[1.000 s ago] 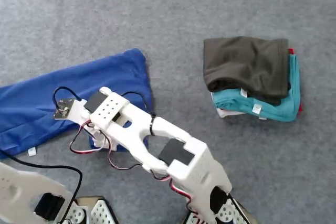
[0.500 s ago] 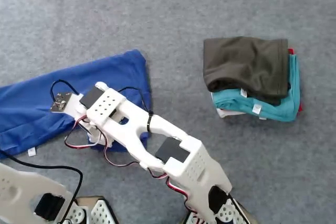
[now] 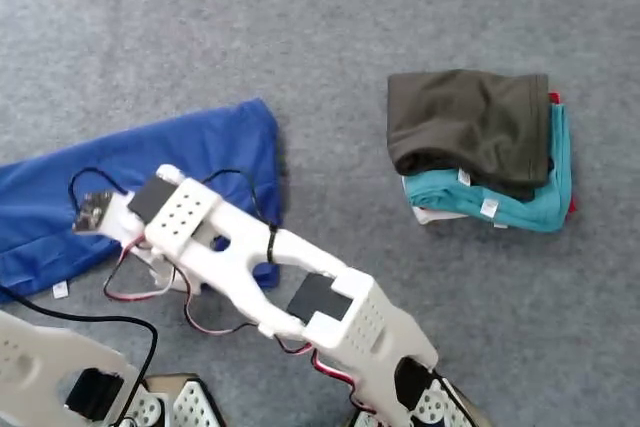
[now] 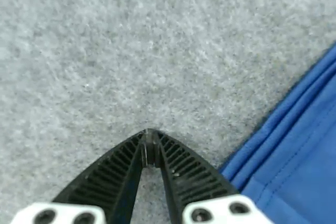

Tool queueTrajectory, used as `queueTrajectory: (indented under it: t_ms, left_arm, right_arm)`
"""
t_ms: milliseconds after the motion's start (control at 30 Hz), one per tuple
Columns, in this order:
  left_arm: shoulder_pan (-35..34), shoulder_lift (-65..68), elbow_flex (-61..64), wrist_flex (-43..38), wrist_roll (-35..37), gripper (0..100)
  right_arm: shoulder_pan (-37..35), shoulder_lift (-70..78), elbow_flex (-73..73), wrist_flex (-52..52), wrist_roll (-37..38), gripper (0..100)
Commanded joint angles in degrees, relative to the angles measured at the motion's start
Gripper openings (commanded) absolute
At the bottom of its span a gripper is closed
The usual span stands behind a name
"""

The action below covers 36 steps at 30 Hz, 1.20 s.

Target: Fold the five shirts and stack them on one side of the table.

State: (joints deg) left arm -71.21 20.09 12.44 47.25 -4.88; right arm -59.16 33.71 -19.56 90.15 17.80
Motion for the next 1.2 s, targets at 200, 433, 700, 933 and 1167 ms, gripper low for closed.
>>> queueTrajectory:
  t_ms: [200,433,700,933,1167]
  left_arm:
    - [-2.77,0.18,0.31,-1.85,0.44,3]
    - [-2.59,0.18,0.22,-1.85,0.35,3]
    - [-2.59,0.26,0.22,-1.85,0.35,3]
    - [-2.59,0.26,0.22,-1.85,0.35,3]
    - [-2.59,0.26,0.13,-1.85,0.35,3]
  right_arm:
    - [3.16,-0.84,4.79,-0.70,3.16,10.8]
    - [2.46,-5.41,6.81,1.05,9.93,27.4]
    - [1.49,-7.25,9.45,0.88,12.66,26.0]
    - [-0.53,-3.91,16.31,-9.76,12.31,26.0]
    - [-0.97,-0.13,20.97,-16.70,12.13,23.8]
